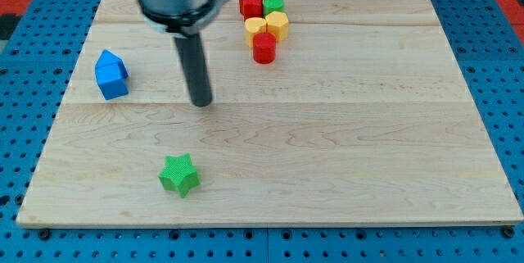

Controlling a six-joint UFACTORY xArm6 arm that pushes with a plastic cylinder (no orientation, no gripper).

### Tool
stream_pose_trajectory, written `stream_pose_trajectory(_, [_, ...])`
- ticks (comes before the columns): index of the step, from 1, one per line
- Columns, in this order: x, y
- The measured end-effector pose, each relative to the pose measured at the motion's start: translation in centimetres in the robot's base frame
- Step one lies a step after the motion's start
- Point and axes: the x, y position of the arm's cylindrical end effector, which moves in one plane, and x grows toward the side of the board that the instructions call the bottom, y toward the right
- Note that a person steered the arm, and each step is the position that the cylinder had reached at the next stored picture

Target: Slide your hand to the left of the red circle

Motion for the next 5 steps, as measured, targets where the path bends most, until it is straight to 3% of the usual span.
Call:
stream_pose_trajectory(1, [0.0,4.9])
stream_pose_trajectory(2, [-0.2,5.9])
stream_pose_trajectory(5, [-10.2,1.8])
